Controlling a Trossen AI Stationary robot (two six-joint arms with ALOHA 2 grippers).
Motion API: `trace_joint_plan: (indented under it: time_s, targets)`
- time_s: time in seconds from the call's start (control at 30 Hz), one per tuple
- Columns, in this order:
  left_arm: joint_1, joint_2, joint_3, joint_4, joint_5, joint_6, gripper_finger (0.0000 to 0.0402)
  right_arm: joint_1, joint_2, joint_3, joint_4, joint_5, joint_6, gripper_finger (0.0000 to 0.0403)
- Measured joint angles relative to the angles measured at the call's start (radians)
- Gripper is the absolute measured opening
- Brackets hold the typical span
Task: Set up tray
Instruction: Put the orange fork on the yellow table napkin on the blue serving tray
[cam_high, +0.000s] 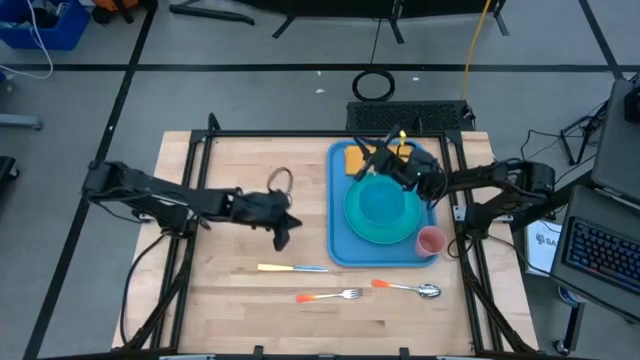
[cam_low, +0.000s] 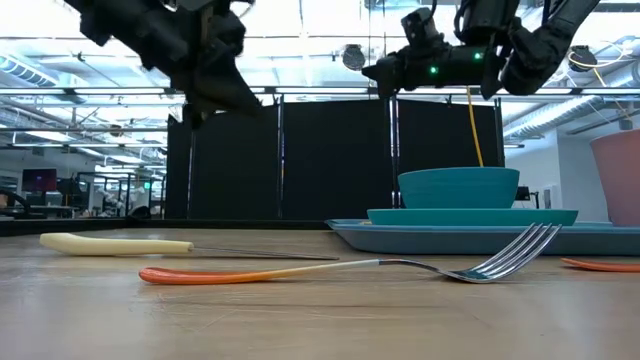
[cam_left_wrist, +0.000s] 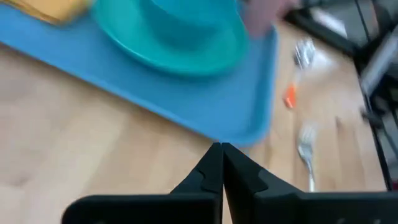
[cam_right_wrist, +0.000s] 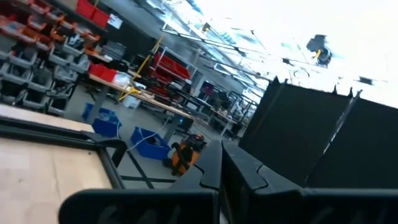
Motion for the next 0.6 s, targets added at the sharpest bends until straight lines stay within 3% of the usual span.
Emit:
trace_joint_plan:
  time_s: [0.23,0.4,0.6]
  targets:
    - [-0.064,0.165,0.153,-0.106,0.085,0.051,0.0013,-0.008,-0.002,0.0,-0.009,-0.036,-0.011,0.0]
    - [-0.086,0.238,0.209,-0.129,0.118,-0.005,0.0005,-0.008,-0.002,0.0,-0.002,-0.054,-0.061,0.0]
    - [-0.116,0.319,0.259,-0.067,0.199,-0.07,0.0014,-0.012,-0.014,0.0,-0.011,0.092,-0.112,0.0]
